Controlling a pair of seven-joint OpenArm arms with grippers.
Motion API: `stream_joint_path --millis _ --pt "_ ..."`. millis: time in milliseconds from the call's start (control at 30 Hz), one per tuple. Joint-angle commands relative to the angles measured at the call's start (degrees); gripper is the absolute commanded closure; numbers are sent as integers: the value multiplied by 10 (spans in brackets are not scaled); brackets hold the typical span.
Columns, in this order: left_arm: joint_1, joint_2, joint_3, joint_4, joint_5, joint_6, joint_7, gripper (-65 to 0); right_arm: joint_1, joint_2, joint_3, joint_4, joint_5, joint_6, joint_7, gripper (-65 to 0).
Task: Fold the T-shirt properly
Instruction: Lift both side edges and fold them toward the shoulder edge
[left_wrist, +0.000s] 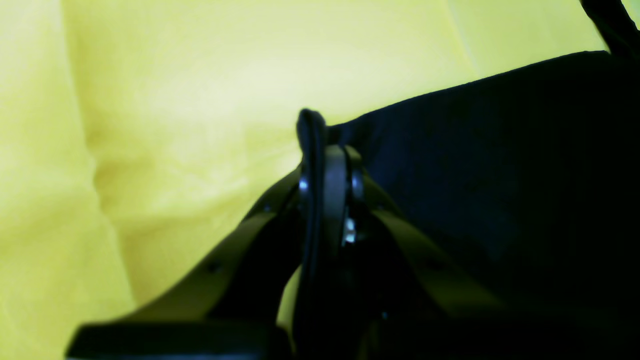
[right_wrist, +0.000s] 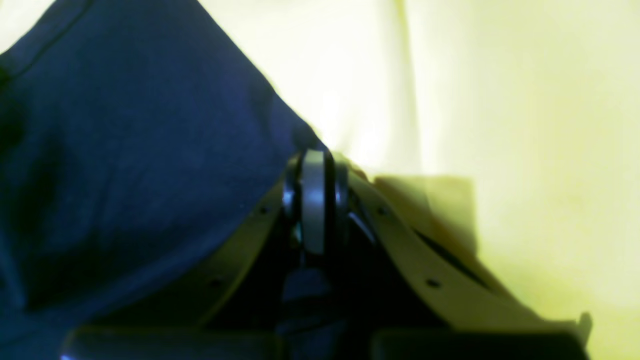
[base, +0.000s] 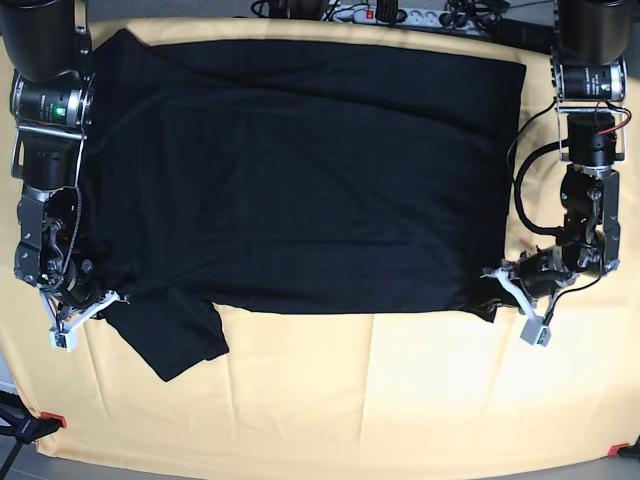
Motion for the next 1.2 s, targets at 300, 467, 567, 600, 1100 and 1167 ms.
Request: stream_joint_path --millis 300,467,567,600,1100,1167 --pt "-18 -11 -3 9 -37 -57 -13 0 26 47 3 122 156 115 -176 0" --pt "-19 -13 -3 17 -48 -78 -11 0 5 75 3 161 210 165 -202 0" --pt "-19 -17 -3 26 -48 -78 -8 0 -25 99 3 179 219 175 -198 0" --pt "-19 -18 -3 28 -49 -78 -8 0 -35 105 3 182 219 176 -197 0" --pt "39 -103 -3 148 -168 -78 82 0 -158 179 3 332 229 172 -199 0" --pt "56 -118 -3 164 -181 -78 83 0 -162 183 3 339 228 172 -202 0"
